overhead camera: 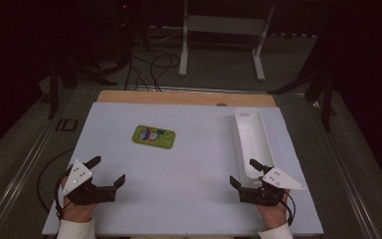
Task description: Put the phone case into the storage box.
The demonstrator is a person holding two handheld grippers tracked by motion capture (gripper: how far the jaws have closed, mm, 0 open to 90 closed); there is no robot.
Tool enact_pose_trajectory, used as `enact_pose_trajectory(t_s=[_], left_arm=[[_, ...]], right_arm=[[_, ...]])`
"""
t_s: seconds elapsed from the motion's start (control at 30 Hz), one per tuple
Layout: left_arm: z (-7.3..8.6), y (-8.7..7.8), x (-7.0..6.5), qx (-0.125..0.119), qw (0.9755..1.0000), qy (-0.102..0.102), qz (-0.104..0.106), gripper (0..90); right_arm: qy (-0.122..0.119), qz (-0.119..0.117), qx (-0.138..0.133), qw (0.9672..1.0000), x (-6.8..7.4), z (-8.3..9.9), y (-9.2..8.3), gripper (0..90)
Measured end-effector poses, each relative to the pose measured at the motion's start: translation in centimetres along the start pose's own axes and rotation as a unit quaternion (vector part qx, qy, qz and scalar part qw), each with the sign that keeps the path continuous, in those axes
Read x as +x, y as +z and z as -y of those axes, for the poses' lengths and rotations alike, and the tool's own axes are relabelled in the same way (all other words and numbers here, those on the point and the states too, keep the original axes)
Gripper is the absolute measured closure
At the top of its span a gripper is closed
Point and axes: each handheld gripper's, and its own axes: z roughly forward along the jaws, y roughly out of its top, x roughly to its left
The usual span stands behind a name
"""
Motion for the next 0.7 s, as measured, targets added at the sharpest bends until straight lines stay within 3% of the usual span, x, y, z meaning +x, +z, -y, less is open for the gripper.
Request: enact_pose_trajectory(t_s=[0.7], left_arm=[[0.01,0.41,-0.47,0.004,1.0000,0.007,-0.001,0.0]], right_arm=[[0.007,0.005,-0.002,1.0000,0.14,0.24,0.10,8.3]])
